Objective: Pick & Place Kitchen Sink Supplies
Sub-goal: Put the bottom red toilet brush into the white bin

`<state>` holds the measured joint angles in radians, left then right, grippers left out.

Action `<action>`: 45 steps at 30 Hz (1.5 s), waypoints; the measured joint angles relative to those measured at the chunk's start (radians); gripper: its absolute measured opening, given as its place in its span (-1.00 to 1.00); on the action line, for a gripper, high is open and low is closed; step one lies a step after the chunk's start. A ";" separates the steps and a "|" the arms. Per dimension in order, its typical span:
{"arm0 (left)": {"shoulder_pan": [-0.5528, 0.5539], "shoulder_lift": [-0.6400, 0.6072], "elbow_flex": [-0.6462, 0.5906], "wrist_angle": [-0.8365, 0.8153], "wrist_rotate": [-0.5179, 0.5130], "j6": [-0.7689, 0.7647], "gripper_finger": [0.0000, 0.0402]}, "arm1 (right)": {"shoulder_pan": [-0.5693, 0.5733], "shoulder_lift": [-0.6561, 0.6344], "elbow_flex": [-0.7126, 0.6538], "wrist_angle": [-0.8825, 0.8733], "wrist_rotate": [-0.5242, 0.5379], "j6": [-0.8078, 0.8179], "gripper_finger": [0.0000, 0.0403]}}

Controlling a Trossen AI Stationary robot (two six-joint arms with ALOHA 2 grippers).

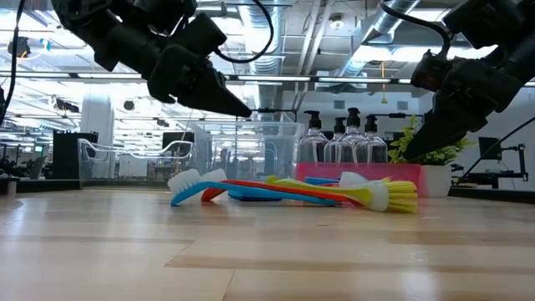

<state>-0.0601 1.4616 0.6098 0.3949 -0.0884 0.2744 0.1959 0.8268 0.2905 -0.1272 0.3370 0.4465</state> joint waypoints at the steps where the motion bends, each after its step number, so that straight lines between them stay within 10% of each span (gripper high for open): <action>1: 0.000 0.007 0.000 0.001 -0.005 -0.009 -0.94 | 0.000 0.000 0.000 0.000 0.000 0.000 0.10; 20: 0.029 0.218 0.000 0.011 0.010 -0.099 -0.12 | 0.000 0.000 0.000 0.000 0.000 0.052 0.10; 45: 0.039 0.247 0.000 0.012 0.085 -0.096 -0.64 | 0.000 0.000 0.000 -0.004 0.003 0.051 0.10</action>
<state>-0.0212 1.7084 0.6102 0.4072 -0.0034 0.1780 0.1959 0.8268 0.2901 -0.1314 0.3401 0.4980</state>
